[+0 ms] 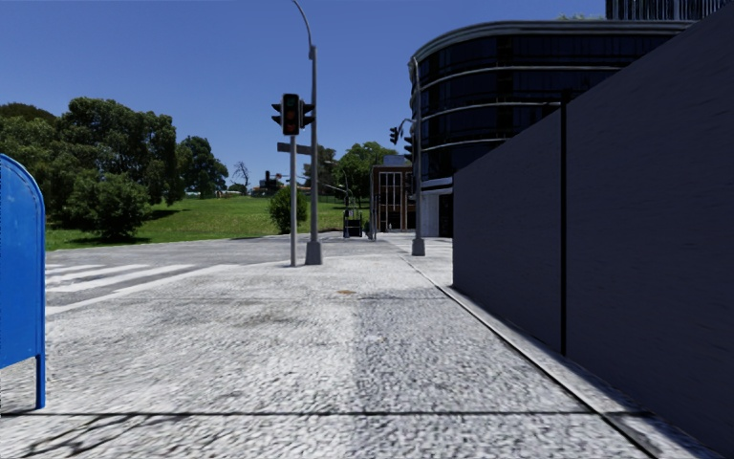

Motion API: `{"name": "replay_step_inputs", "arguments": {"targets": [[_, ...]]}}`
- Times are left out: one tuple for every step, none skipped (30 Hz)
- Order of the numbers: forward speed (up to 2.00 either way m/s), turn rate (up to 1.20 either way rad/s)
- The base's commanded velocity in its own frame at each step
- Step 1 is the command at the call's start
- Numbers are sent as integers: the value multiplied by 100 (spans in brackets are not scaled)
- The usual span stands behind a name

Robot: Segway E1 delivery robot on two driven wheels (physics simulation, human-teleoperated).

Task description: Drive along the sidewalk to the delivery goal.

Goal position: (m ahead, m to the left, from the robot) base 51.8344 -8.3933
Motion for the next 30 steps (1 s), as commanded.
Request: {"name": "replay_step_inputs", "arguments": {"targets": [[200, 0], [200, 0], [200, 0], [200, 0], [200, 0], [200, 0], [200, 0], [200, 0], [200, 0], [200, 0], [200, 0], [200, 0], [200, 0], [200, 0], [200, 0], [200, 0], [200, 0], [200, 0], [200, 0], [200, 0], [200, 0], [200, 0], [200, 0], [200, 0], [200, 0], [200, 0], [200, 0], [200, 0], [200, 0], [200, 0]]}}
